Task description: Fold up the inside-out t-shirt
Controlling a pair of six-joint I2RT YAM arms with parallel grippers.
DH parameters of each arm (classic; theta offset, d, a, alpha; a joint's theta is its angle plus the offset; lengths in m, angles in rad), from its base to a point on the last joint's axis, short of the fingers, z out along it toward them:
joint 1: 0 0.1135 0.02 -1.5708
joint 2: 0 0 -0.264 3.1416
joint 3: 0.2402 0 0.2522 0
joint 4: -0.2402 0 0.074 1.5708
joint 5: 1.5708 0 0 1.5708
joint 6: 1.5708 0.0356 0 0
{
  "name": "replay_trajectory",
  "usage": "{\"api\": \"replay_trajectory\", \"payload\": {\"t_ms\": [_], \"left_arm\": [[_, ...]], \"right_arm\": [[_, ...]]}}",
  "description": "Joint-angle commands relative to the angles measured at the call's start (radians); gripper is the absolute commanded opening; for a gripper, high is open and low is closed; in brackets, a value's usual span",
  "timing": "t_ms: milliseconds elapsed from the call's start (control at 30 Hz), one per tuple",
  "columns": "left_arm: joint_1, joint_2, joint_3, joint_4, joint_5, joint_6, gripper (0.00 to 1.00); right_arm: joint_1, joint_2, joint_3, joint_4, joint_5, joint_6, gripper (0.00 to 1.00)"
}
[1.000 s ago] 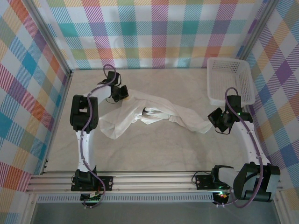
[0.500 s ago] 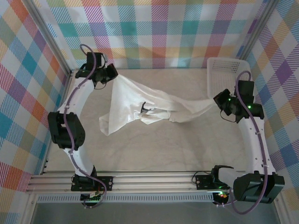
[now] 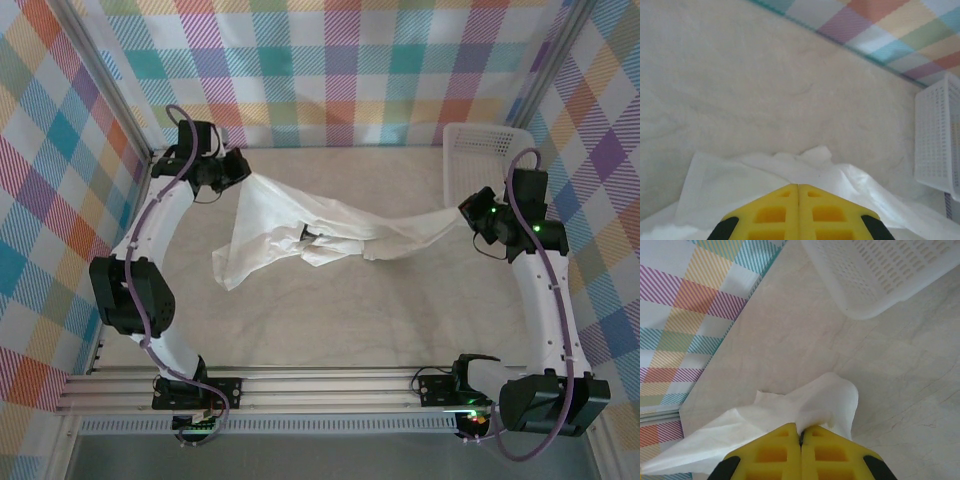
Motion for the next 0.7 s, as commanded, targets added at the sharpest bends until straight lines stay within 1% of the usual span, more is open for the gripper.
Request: {"api": "replay_trajectory", "payload": {"t_ms": [0, 67, 167, 233, 300, 367, 433, 533, 667], "left_arm": [[0.011, -0.122, -0.017, -0.028, 0.006, 0.01, 0.0], [0.02, -0.173, -0.017, -0.075, -0.045, 0.024, 0.0], [0.047, -0.274, -0.036, -0.157, -0.207, 0.035, 0.0], [0.068, -0.371, -0.084, -0.164, -0.31, 0.043, 0.0], [0.089, -0.461, -0.13, -0.148, -0.362, 0.044, 0.0], [0.099, -0.532, -0.163, -0.126, -0.371, 0.061, 0.0], [0.101, -0.587, -0.19, -0.103, -0.352, 0.08, 0.0], [0.101, -0.635, -0.224, -0.105, -0.316, 0.091, 0.0], [0.101, -0.698, -0.285, -0.109, -0.289, 0.095, 0.0]], "right_arm": [[-0.006, -0.031, 0.064, -0.027, 0.049, -0.034, 0.0], [-0.007, -0.032, 0.095, -0.036, 0.065, -0.038, 0.0], [-0.006, -0.032, 0.143, -0.045, 0.09, -0.039, 0.0], [-0.007, -0.032, 0.177, -0.042, 0.111, -0.032, 0.0], [-0.007, -0.03, 0.2, -0.021, 0.122, -0.021, 0.0], [-0.007, -0.02, 0.223, 0.006, 0.114, -0.007, 0.0], [-0.008, 0.002, 0.255, 0.026, 0.081, 0.006, 0.0], [-0.007, 0.034, 0.294, 0.038, 0.033, 0.031, 0.0], [-0.007, 0.041, 0.301, 0.043, 0.028, 0.047, 0.0]]}}
